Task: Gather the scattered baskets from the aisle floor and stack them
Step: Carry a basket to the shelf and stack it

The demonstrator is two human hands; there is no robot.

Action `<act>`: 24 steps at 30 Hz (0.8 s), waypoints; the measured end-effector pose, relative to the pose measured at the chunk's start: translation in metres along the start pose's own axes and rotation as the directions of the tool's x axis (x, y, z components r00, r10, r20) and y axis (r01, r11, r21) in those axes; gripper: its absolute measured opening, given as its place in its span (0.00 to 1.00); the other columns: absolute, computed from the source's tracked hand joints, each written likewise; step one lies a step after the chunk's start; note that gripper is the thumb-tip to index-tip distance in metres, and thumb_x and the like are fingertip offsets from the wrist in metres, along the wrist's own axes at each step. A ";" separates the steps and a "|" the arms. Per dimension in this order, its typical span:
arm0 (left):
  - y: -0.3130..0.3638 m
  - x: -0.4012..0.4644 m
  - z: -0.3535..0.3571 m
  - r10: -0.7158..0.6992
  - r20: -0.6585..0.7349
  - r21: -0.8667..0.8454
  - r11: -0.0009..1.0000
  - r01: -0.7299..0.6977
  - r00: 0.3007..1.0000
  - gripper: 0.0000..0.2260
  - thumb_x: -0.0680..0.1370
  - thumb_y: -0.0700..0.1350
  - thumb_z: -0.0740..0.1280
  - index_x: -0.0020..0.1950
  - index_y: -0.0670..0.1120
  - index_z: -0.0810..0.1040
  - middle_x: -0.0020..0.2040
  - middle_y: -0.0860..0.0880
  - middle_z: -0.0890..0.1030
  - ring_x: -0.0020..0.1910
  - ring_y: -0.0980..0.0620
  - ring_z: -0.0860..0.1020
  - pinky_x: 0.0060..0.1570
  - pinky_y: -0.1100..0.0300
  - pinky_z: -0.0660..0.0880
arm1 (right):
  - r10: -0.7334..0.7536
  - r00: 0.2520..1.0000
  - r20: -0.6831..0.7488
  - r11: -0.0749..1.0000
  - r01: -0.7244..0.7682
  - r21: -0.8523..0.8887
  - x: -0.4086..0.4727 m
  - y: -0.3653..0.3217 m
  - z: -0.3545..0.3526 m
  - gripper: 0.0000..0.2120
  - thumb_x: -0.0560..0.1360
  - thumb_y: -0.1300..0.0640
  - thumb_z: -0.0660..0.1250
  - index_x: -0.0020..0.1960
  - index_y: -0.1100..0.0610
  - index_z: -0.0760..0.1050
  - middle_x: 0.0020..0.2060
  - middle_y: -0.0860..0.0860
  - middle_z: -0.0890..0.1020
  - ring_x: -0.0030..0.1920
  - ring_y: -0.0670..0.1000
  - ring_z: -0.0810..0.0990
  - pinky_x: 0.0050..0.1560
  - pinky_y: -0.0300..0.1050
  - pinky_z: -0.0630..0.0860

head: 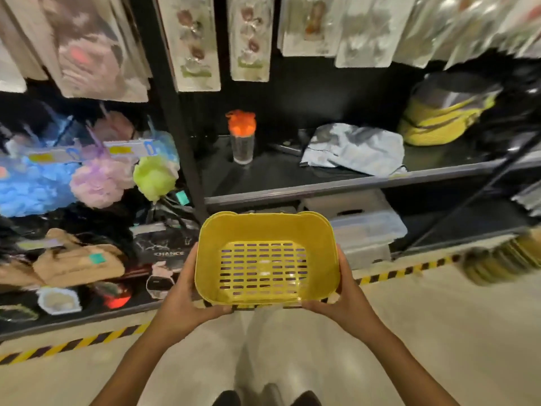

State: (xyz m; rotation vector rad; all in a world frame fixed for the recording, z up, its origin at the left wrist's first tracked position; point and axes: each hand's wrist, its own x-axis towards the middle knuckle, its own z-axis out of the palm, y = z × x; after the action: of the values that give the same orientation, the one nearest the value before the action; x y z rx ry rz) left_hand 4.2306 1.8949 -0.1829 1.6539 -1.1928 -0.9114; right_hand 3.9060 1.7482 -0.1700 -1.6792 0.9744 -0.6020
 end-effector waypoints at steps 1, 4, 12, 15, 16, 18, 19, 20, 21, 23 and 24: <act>0.004 0.010 0.007 0.018 0.054 -0.008 1.000 -0.018 0.998 0.62 0.58 0.59 0.86 0.80 0.70 0.48 0.76 0.69 0.64 0.74 0.65 0.67 0.70 0.47 0.70 | 0.006 0.999 -0.052 1.000 -0.006 -0.001 -0.011 0.001 -0.008 0.61 0.64 0.47 0.84 0.80 0.34 0.42 0.69 0.26 0.67 0.68 0.34 0.72 0.57 0.34 0.79; 0.018 0.039 0.035 0.102 0.190 -0.014 0.995 -0.101 0.976 0.60 0.61 0.56 0.86 0.81 0.66 0.49 0.77 0.66 0.65 0.75 0.64 0.67 0.71 0.53 0.70 | 0.051 0.983 -0.175 0.998 -0.054 -0.017 -0.042 0.004 -0.032 0.61 0.64 0.48 0.84 0.80 0.35 0.43 0.70 0.28 0.69 0.68 0.36 0.73 0.58 0.34 0.79; 0.065 0.089 0.144 0.232 0.474 -0.050 0.970 -0.237 0.850 0.60 0.63 0.50 0.85 0.82 0.65 0.47 0.79 0.65 0.63 0.75 0.64 0.66 0.73 0.58 0.66 | 0.173 0.865 -0.471 0.984 -0.172 0.047 -0.128 0.029 -0.094 0.62 0.64 0.49 0.85 0.81 0.39 0.44 0.70 0.26 0.67 0.68 0.33 0.71 0.55 0.26 0.74; 0.082 0.102 0.183 0.257 0.543 -0.058 0.961 -0.270 0.799 0.60 0.62 0.57 0.85 0.81 0.67 0.47 0.77 0.68 0.65 0.73 0.68 0.67 0.67 0.72 0.67 | 0.190 0.827 -0.529 0.981 -0.182 0.067 -0.148 0.044 -0.121 0.63 0.63 0.47 0.85 0.81 0.38 0.43 0.70 0.25 0.66 0.69 0.33 0.70 0.59 0.26 0.73; 0.089 0.106 0.195 0.259 0.552 -0.059 0.960 -0.272 0.792 0.59 0.61 0.59 0.84 0.81 0.68 0.47 0.76 0.70 0.65 0.72 0.69 0.67 0.65 0.74 0.66 | 0.199 0.818 -0.540 0.979 -0.184 0.082 -0.153 0.050 -0.130 0.64 0.63 0.46 0.85 0.81 0.38 0.43 0.70 0.24 0.65 0.69 0.33 0.70 0.60 0.26 0.73; 0.102 0.114 0.219 0.267 0.561 -0.065 0.958 -0.280 0.784 0.60 0.60 0.60 0.84 0.80 0.69 0.47 0.75 0.71 0.65 0.72 0.70 0.67 0.65 0.71 0.66 | 0.204 0.802 -0.562 0.979 -0.182 0.096 -0.160 0.060 -0.151 0.64 0.62 0.45 0.85 0.81 0.37 0.42 0.71 0.24 0.64 0.70 0.33 0.69 0.63 0.28 0.72; 0.108 0.119 0.232 0.273 0.566 -0.066 0.956 -0.287 0.778 0.60 0.60 0.60 0.85 0.80 0.69 0.47 0.75 0.71 0.65 0.72 0.70 0.67 0.65 0.69 0.66 | 0.198 0.795 -0.573 0.980 -0.178 0.092 -0.163 0.066 -0.162 0.64 0.62 0.45 0.85 0.81 0.37 0.42 0.72 0.25 0.64 0.71 0.33 0.68 0.63 0.27 0.71; 0.115 0.123 0.245 0.279 0.574 -0.066 0.953 -0.296 0.770 0.60 0.60 0.59 0.85 0.80 0.69 0.47 0.75 0.70 0.66 0.72 0.70 0.67 0.65 0.68 0.67 | 0.195 0.791 -0.579 0.980 -0.173 0.093 -0.166 0.072 -0.174 0.64 0.63 0.45 0.85 0.81 0.37 0.42 0.72 0.25 0.64 0.71 0.33 0.68 0.63 0.27 0.71; 0.123 0.127 0.260 0.283 0.583 -0.065 0.951 -0.304 0.762 0.60 0.60 0.59 0.85 0.80 0.69 0.48 0.75 0.69 0.66 0.72 0.69 0.68 0.64 0.70 0.68 | 0.198 0.789 -0.582 0.980 -0.170 0.103 -0.168 0.078 -0.188 0.63 0.63 0.46 0.85 0.81 0.37 0.42 0.72 0.26 0.64 0.71 0.33 0.68 0.62 0.26 0.71; 0.141 0.134 0.292 0.286 0.600 -0.066 0.948 -0.311 0.747 0.60 0.61 0.56 0.85 0.81 0.67 0.48 0.76 0.67 0.65 0.73 0.67 0.68 0.65 0.72 0.69 | 0.202 0.780 -0.592 0.979 -0.159 0.125 -0.176 0.088 -0.218 0.64 0.63 0.46 0.85 0.81 0.36 0.42 0.72 0.25 0.64 0.70 0.32 0.68 0.61 0.25 0.71; 0.150 0.136 0.310 0.295 0.604 -0.071 0.945 -0.319 0.740 0.60 0.61 0.55 0.86 0.81 0.67 0.49 0.77 0.66 0.65 0.73 0.65 0.68 0.67 0.68 0.69 | 0.196 0.770 -0.607 0.981 -0.153 0.123 -0.181 0.093 -0.233 0.64 0.62 0.45 0.85 0.80 0.35 0.41 0.71 0.23 0.64 0.70 0.31 0.68 0.60 0.24 0.71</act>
State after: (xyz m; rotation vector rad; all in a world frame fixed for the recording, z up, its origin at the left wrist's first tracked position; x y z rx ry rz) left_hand 3.9383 1.6696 -0.1594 1.1456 -1.8678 -1.2572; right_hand 3.5970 1.7643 -0.1698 -1.3177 1.5408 -1.0839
